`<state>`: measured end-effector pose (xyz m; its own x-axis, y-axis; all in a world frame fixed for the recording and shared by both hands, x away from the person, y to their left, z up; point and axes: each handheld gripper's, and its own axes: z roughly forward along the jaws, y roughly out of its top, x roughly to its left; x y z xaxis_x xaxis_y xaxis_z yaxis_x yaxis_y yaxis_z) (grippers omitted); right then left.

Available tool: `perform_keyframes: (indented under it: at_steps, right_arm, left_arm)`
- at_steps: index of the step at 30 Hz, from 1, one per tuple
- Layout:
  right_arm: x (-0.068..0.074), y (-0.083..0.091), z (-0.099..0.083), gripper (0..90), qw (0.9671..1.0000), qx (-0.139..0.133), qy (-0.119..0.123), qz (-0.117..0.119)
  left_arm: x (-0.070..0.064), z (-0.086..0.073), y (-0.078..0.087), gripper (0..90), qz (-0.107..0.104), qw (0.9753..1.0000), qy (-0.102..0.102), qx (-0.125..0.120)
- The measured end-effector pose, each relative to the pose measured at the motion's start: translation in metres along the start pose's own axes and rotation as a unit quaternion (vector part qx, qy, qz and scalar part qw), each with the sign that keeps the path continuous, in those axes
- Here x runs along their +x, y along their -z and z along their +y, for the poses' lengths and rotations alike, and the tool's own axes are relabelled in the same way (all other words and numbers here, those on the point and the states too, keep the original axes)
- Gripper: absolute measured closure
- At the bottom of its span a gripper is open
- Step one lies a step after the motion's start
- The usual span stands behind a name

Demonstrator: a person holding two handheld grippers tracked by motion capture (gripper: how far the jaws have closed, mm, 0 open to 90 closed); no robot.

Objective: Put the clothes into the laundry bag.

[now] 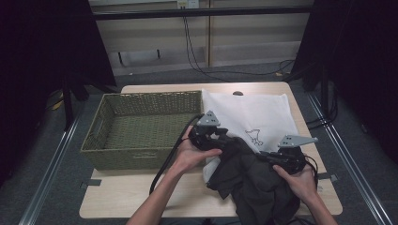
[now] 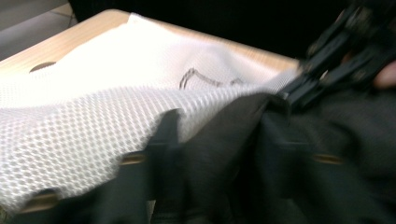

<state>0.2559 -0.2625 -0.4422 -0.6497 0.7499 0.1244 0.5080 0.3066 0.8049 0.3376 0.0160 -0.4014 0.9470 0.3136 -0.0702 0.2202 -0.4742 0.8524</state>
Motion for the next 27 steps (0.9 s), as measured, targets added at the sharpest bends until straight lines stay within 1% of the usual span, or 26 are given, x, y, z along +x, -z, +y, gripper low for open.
perform_keyframes:
  at_steps: [1,2,3,4,5,6,8,9,10,11,12,14,15,16,18,19,20,21,22,23,24,25,26,27]
  right_arm:
    - [0.000,0.000,0.000,89.1,1.0000,-0.001,0.000,0.000]
    - [0.000,0.000,0.000,89.1,1.0000,-0.001,0.000,0.000]
    - [0.000,0.000,0.000,89.1,1.0000,-0.001,0.001,-0.001]
    - [0.000,0.001,0.000,89.1,1.0000,-0.002,0.000,-0.001]
    - [0.000,0.001,0.000,89.1,1.0000,-0.004,0.000,-0.002]
    - [0.000,0.001,0.001,89.1,1.0000,-0.004,-0.001,-0.002]
    - [0.000,0.001,0.002,89.1,1.0000,-0.006,-0.001,-0.003]
    - [0.000,0.001,0.002,89.1,1.0000,-0.008,0.000,-0.004]
    - [0.000,0.001,0.003,89.0,1.0000,-0.008,-0.001,-0.005]
    - [0.000,0.001,0.003,89.1,1.0000,-0.008,-0.001,-0.005]
    - [0.000,0.001,0.003,89.1,0.9999,-0.009,0.000,-0.005]
    - [0.001,0.001,0.004,89.1,0.9999,-0.011,-0.002,-0.004]
    - [0.001,0.001,0.004,89.0,0.9999,-0.011,-0.003,-0.004]
    - [0.001,0.001,0.004,89.1,0.9999,-0.012,-0.003,-0.003]
    - [0.001,0.002,0.006,89.0,0.9998,-0.017,-0.005,-0.001]
    - [0.001,0.003,0.008,89.1,0.9998,-0.019,-0.004,-0.001]
    - [0.001,0.005,0.011,89.1,0.9997,-0.022,-0.003,0.000]
    - [0.002,0.006,0.014,89.1,0.9996,-0.027,-0.002,0.000]
    - [0.003,0.009,0.017,89.1,0.9995,-0.032,0.000,0.000]
    - [0.005,0.011,0.021,89.1,0.9993,-0.037,0.003,0.002]
    - [0.007,0.013,0.024,89.1,0.9991,-0.043,0.004,0.006]
    - [0.009,0.016,0.027,89.1,0.9987,-0.050,0.003,0.012]
    - [0.012,0.018,0.030,89.1,0.9984,-0.054,0.007,0.017]
    - [0.016,0.021,0.034,89.1,0.9980,-0.059,0.014,0.017]
  left_arm:
    - [-0.003,-0.001,-0.001,73.1,-0.012,0.9999,-0.003,0.000]
    - [-0.006,-0.003,-0.001,75.5,-0.026,0.9996,-0.013,0.005]
    - [-0.011,-0.005,-0.002,77.1,-0.030,0.9994,-0.017,0.006]
    - [-0.014,-0.008,0.000,78.2,-0.042,0.9988,-0.026,0.006]
    - [-0.018,-0.012,0.000,79.0,-0.059,0.9980,-0.021,0.000]
    - [-0.022,-0.015,0.000,79.4,-0.069,0.9974,-0.021,-0.002]
    - [-0.032,-0.022,-0.004,79.5,-0.076,0.9963,-0.036,0.013]
    - [-0.037,-0.027,-0.008,79.4,-0.084,0.9958,-0.032,0.014]
    - [-0.041,-0.031,-0.013,79.3,-0.085,0.9957,-0.033,0.021]
    - [-0.044,-0.035,-0.017,79.3,-0.082,0.9955,-0.040,0.027]
    - [-0.045,-0.039,-0.022,79.0,-0.080,0.9957,-0.040,0.026]
    - [-0.046,-0.044,-0.028,78.9,-0.080,0.9959,-0.035,0.024]
    - [-0.046,-0.045,-0.029,78.8,-0.081,0.9957,-0.037,0.024]
    - [-0.047,-0.046,-0.031,78.9,-0.081,0.9953,-0.041,0.033]
    - [-0.048,-0.048,-0.036,79.2,-0.073,0.9952,-0.047,0.044]
    - [-0.050,-0.050,-0.039,79.4,-0.064,0.9949,-0.056,0.053]
    - [-0.051,-0.051,-0.042,79.6,-0.056,0.9948,-0.057,0.062]
    - [-0.051,-0.053,-0.044,79.7,-0.053,0.9952,-0.057,0.060]
    - [-0.051,-0.054,-0.045,79.9,-0.047,0.9949,-0.061,0.064]
    - [-0.050,-0.055,-0.046,80.1,-0.047,0.9952,-0.055,0.066]
    - [-0.049,-0.055,-0.047,80.3,-0.042,0.9957,-0.052,0.064]
    - [-0.050,-0.056,-0.049,80.5,-0.035,0.9958,-0.052,0.066]
    - [-0.051,-0.056,-0.049,80.8,-0.027,0.9956,-0.051,0.073]
    - [-0.050,-0.056,-0.050,80.9,-0.023,0.9956,-0.053,0.074]
